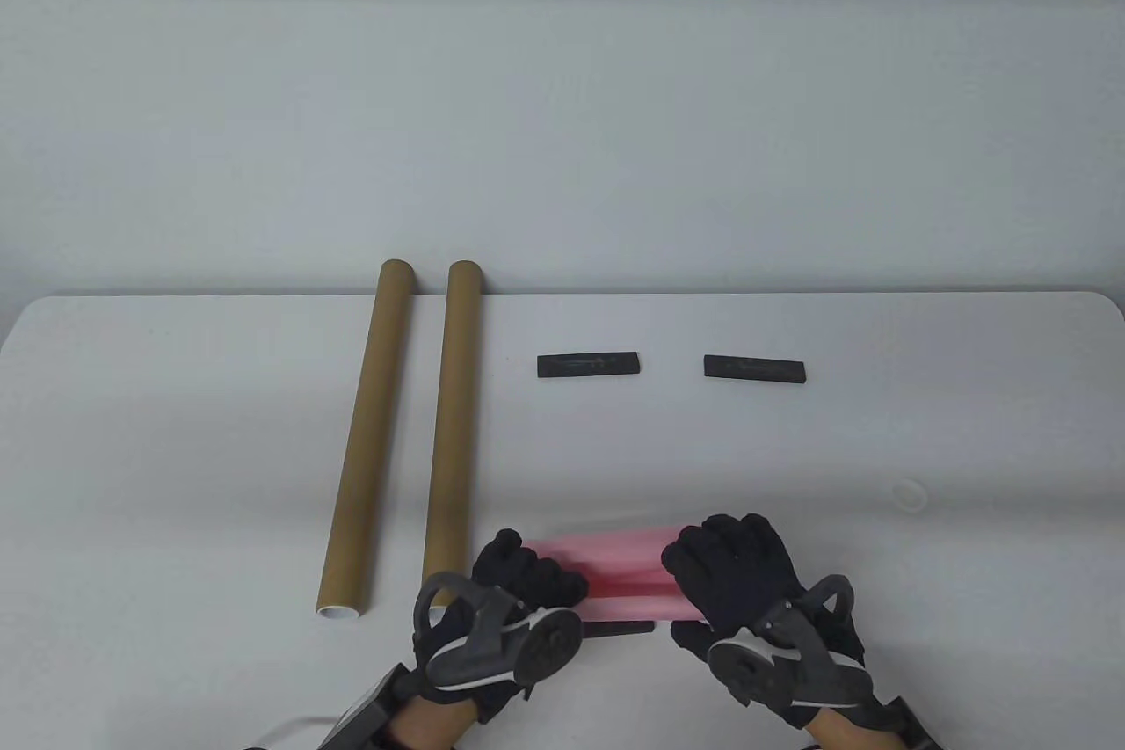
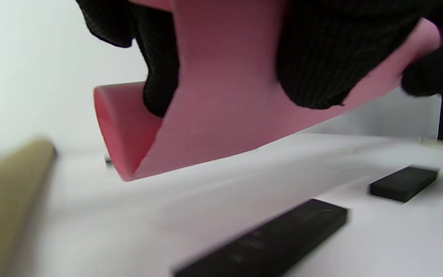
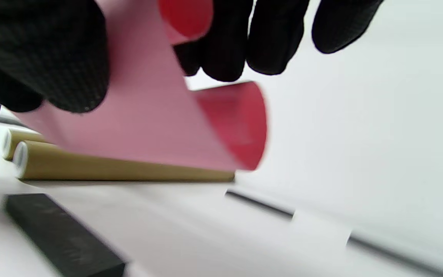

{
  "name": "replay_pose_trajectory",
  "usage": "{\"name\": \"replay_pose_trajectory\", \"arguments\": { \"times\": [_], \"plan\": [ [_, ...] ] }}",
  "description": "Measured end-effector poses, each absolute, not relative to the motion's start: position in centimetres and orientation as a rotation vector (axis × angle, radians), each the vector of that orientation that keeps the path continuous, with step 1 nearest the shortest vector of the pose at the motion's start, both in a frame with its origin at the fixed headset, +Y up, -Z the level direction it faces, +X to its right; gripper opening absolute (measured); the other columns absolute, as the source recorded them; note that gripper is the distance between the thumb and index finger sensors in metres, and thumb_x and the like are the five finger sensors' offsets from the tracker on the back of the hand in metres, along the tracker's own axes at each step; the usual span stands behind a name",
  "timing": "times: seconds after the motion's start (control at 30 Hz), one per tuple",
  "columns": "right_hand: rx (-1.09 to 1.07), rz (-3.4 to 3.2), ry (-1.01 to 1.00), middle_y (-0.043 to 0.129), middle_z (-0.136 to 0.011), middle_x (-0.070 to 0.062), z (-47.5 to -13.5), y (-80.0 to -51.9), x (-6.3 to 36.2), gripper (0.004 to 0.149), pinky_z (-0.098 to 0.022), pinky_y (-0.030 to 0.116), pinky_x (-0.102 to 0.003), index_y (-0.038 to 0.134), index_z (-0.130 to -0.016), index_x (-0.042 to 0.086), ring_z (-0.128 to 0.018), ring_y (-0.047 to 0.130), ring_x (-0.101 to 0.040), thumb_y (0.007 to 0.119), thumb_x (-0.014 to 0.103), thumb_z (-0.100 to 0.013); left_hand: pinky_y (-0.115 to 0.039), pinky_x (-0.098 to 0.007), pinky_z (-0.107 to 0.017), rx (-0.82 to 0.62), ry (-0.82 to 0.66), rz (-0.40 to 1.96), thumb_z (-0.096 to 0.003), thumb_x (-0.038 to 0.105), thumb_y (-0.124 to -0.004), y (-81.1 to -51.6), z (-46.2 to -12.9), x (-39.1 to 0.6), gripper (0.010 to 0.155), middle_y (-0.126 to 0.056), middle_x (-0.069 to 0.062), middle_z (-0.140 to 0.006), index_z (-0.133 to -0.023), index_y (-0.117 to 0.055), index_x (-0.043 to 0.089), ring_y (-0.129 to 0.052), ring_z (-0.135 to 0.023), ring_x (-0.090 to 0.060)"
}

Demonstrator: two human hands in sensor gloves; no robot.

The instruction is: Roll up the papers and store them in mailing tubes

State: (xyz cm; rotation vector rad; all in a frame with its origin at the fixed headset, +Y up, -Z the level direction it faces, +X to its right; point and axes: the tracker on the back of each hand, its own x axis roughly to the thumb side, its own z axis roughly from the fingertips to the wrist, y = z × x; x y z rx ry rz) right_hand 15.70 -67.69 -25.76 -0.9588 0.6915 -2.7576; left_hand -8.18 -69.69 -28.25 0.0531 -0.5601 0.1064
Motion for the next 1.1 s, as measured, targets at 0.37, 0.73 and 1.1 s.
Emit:
{"name": "replay_pose_trajectory", "arguments": {
  "times": [0.37, 0.73, 1.1],
  "plan": [
    [-0.912, -3.045, 0.470, 0.096, -0.080, -0.007, -27.0, -68.4, 16.0, 0.041, -0.067, 0.067, -0.068, 0.093, -0.075, 0.021, -0.078, 0.094, -0.038, 0.093, 0.046, -0.043, -0.064, -0.051, -0.074, 0.095, -0.560, 0.001, -0.0327, 0.058, -0.090, -70.0, -28.3, -7.9, 0.060, -0.096, 0.008, -0.071, -0.087, -0.078, 0.034, -0.102, -0.063, -0.014],
    [-0.942, -3.129, 0.404, 0.093, -0.086, -0.012, -27.5, -68.8, 16.3, 0.054, -0.066, 0.067, -0.069, 0.091, -0.082, 0.016, -0.081, 0.090, -0.043, 0.092, 0.053, -0.042, -0.066, -0.049, -0.073, 0.209, -0.570, -0.140, -0.0336, 0.054, -0.090, -69.4, -27.9, -7.6, 0.053, -0.100, 0.010, -0.064, -0.082, -0.082, 0.035, -0.105, -0.058, -0.012],
    [-0.961, -3.031, 0.554, 0.099, -0.078, -0.006, -27.1, -68.6, 16.2, 0.042, -0.059, 0.083, -0.062, 0.095, -0.075, 0.022, -0.074, 0.099, -0.036, 0.092, 0.049, -0.043, -0.061, -0.053, -0.075, 0.091, -0.553, -0.048, -0.0329, 0.059, -0.088, -70.1, -28.6, -8.2, 0.064, -0.095, 0.006, -0.077, -0.090, -0.076, 0.033, -0.100, -0.071, -0.017]
  ]
}}
